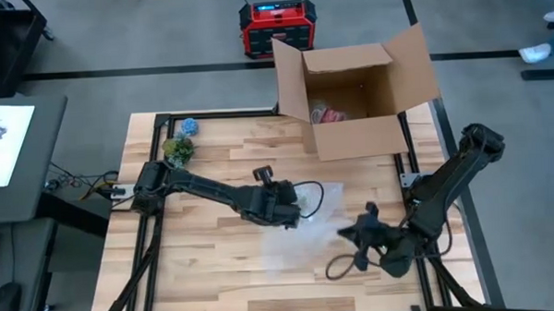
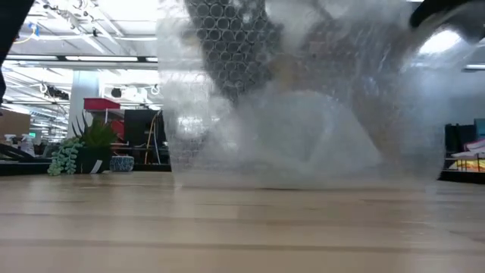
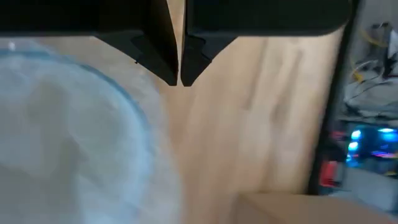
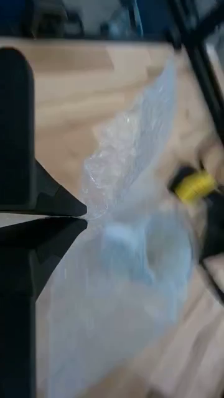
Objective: Wrap mug
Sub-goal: Wrap the white patterned mug in the bubble wrap
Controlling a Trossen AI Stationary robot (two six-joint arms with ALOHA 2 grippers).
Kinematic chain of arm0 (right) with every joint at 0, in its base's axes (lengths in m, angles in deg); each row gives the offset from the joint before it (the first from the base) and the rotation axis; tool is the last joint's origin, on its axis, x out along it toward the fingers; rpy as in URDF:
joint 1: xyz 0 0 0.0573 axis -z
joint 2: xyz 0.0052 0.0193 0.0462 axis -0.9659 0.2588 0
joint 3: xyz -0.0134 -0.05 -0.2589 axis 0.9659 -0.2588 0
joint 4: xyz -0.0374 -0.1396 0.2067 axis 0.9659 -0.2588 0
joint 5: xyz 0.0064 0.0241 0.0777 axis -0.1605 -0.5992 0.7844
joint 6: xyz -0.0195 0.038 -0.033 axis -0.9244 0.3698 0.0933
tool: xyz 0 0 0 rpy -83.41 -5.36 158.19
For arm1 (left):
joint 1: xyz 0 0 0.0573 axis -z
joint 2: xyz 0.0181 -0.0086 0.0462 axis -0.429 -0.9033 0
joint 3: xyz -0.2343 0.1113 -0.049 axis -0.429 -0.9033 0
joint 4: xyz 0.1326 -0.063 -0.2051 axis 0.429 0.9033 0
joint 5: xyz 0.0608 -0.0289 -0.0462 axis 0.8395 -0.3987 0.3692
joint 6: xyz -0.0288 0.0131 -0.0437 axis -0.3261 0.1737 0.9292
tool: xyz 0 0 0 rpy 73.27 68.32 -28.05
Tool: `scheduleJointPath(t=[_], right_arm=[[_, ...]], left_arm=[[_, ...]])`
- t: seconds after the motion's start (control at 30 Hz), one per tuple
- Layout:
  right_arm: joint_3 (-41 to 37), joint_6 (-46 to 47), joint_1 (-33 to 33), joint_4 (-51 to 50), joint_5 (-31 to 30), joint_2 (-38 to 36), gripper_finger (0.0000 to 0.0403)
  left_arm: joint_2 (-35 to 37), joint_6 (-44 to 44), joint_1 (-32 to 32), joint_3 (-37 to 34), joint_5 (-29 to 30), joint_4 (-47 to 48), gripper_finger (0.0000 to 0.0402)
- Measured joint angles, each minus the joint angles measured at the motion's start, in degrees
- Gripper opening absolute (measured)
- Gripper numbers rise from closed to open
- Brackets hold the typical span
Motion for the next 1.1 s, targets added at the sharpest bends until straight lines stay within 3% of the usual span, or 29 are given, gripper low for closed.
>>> scheduleJointPath(t=[0.3,0.6,0.73,0.9,1.1], right_arm=[[0.0,-0.6,4.7,-5.0,0.9,-1.2,0.0],[0.0,-4.4,7.3,-4.2,2.2,-2.2,0.0],[0.0,-7.7,9.3,-1.0,3.5,-2.2,0.0],[0.1,-13.2,12.5,4.1,5.9,-2.2,0.0],[2.5,-17.8,17.2,4.5,9.6,-2.2,0.0]], left_arm=[[0.1,-7.6,4.8,1.4,-3.9,-11.3,0.0],[1.3,-1.1,6.5,8.1,-2.7,2.6,0.0],[1.3,0.1,2.8,4.0,-1.2,3.3,0.0],[1.2,-2.2,0.6,-4.3,-4.2,-9.1,0.0],[1.2,-0.9,1.0,-9.3,-5.7,-15.4,0.0]])
